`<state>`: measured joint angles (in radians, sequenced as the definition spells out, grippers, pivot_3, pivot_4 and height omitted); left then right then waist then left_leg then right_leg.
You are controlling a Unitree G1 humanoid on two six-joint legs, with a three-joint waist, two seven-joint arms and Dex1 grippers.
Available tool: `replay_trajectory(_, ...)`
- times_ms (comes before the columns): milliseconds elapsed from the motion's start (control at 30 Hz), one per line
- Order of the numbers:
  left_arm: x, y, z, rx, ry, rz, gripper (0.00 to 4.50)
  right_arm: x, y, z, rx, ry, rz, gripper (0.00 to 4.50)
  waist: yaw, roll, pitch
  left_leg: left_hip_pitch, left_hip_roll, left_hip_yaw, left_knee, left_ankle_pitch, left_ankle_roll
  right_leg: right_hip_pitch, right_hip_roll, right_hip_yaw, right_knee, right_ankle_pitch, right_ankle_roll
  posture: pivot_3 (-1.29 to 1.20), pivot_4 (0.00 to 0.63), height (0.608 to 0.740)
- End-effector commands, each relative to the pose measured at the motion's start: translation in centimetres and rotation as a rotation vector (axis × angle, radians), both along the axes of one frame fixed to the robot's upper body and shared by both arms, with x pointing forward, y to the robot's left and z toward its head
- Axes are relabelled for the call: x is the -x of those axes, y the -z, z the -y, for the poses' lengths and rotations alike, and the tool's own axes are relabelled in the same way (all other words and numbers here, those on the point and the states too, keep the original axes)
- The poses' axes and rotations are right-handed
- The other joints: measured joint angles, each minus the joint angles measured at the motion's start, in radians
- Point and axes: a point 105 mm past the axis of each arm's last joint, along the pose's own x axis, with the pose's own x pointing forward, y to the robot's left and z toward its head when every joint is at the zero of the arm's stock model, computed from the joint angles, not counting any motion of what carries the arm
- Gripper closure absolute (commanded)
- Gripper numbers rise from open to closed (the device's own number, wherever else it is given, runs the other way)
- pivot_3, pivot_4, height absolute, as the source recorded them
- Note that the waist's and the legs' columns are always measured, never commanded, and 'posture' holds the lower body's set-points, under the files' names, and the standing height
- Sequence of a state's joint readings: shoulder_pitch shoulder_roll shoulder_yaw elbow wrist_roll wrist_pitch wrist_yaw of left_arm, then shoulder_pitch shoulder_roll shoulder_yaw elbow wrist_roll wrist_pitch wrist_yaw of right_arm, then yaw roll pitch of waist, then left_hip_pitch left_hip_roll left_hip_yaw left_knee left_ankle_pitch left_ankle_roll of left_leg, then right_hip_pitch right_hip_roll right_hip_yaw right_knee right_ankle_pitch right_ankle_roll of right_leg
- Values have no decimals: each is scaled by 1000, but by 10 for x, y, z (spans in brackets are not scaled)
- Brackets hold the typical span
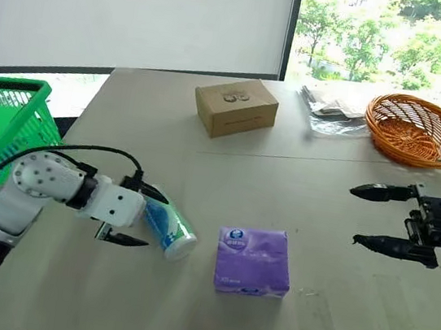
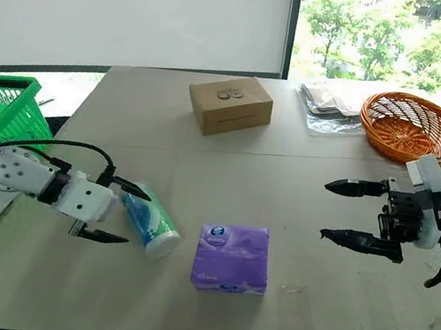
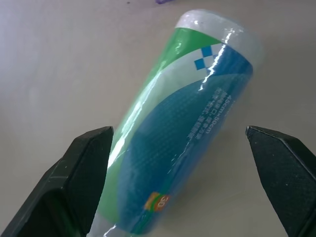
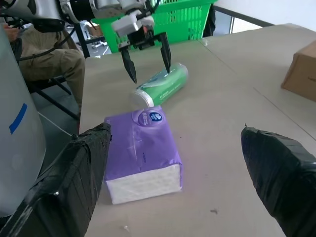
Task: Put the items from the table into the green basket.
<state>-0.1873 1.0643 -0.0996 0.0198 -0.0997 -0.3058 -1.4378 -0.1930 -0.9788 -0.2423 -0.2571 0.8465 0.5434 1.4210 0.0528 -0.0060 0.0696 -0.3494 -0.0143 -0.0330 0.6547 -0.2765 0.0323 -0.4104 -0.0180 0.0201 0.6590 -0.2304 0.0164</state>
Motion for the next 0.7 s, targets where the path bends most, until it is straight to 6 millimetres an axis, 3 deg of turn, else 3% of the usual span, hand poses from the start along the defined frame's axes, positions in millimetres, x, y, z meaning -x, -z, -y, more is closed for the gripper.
replay_trajectory(33,-12,9,9,-29,59,72,0,4,-9,-7,-22,-39,37,32,1,-2,-1,0,0,0,0,0,0,0,0,0,0,0,0,91,0,740)
replay_trajectory(267,-12,35,8,-144,161,31,0,3,-7,-9,-28,-44,30,32,-1,-6,-6,3,0,1,0,0,0,1,1,2,2,0,1,88,0,740)
replay_trajectory(367,-18,38,-9,-241,105,1,616,1,-10,-11,-54,-36,25,0,-11,-7,-7,3,0,2,0,0,0,1,1,3,2,0,1,81,0,740)
replay_trajectory(467,-29,34,-20,-297,65,15,1935,-1,-14,-14,-88,-22,25,0,-17,-5,-8,4,1,3,0,0,0,3,2,4,3,0,1,83,0,740)
replay_trajectory(567,-34,30,-23,-300,32,22,2408,-2,-13,-15,-88,-22,26,0,-16,-3,-9,5,2,2,0,0,0,5,4,3,4,1,-1,83,0,740)
replay_trajectory(700,-37,21,-9,-162,-57,21,2505,-3,-14,-19,-102,-33,29,0,-23,-1,-11,7,8,3,0,0,0,6,11,3,4,2,-5,92,0,740)
